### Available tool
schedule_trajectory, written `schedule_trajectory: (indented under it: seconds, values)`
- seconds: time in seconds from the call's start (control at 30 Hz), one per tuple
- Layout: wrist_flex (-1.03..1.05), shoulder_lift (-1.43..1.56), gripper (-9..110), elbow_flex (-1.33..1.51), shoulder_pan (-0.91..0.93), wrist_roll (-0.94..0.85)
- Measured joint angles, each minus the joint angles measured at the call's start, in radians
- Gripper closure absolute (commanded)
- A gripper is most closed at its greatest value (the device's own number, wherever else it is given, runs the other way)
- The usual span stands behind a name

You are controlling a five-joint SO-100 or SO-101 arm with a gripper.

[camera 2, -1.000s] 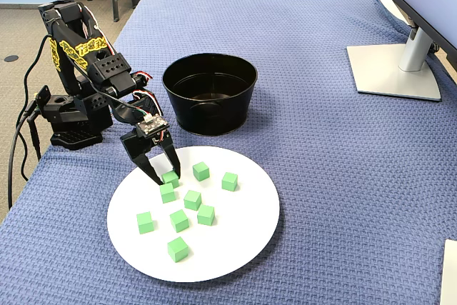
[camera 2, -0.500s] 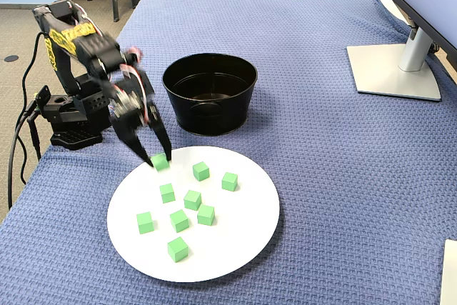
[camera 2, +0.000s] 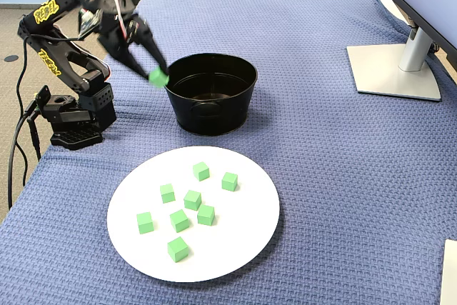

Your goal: Pick up the green cubes from the white plate and place them in the black recipient

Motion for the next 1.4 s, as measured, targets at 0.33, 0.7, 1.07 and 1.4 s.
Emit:
schedule_trajectory:
  seconds: [0.33, 0.7, 1.07, 1.4]
  values:
    - [-0.038, -0.382, 102, -0.163, -0.353, 0.213]
    - [-0.120, -0.500, 70, -0.163, -0.541, 0.233]
    - [-0.074, -0.453, 82, -0.163, -0.472, 0.112]
    - [-0.100, -0.341, 78, -0.106, 0.040, -0.330]
